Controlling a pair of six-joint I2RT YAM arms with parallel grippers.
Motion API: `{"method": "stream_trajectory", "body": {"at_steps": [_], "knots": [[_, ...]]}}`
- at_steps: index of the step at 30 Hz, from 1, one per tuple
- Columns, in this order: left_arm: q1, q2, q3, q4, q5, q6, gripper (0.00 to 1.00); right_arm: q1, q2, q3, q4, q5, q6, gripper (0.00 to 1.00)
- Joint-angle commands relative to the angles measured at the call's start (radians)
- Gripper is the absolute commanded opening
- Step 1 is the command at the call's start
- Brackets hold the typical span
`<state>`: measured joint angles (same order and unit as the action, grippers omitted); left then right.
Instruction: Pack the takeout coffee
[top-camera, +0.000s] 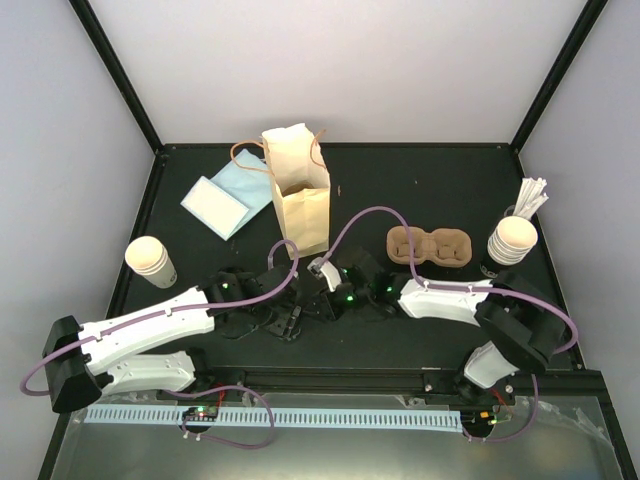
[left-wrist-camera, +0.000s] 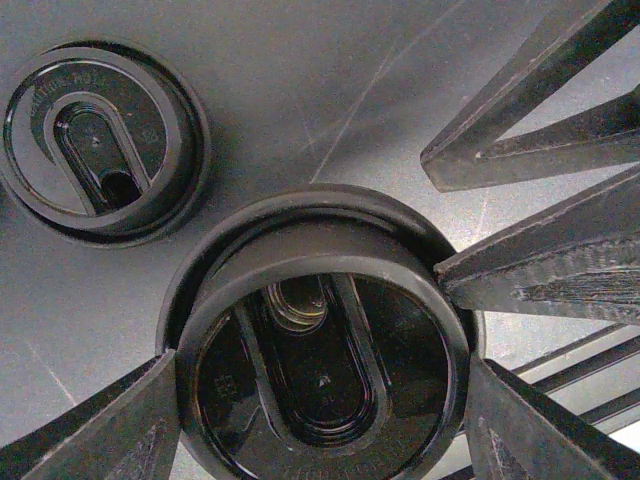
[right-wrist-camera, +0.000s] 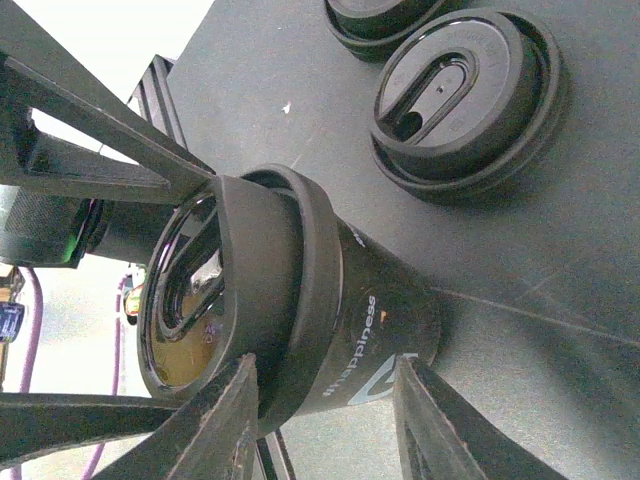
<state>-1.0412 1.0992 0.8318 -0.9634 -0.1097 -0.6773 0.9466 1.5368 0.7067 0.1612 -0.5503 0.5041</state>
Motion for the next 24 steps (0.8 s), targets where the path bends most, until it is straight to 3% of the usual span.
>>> {"method": "stream_trajectory", "body": {"at_steps": [1, 13, 24], "knots": [[-0.01, 0.053, -0.083, -0.036, 0.124, -0.027, 0.72, 0.006, 0.054, 0.011, -0.045, -0.009, 0.016, 0.39], [-0.017, 0.057, -0.122, 0.003, 0.163, -0.054, 0.71, 0.006, 0.187, -0.039, -0.082, -0.06, 0.122, 0.37], [-0.019, 0.073, -0.132, 0.001, 0.187, -0.05, 0.71, 0.006, 0.204, -0.058, -0.15, -0.033, 0.158, 0.37]]}}
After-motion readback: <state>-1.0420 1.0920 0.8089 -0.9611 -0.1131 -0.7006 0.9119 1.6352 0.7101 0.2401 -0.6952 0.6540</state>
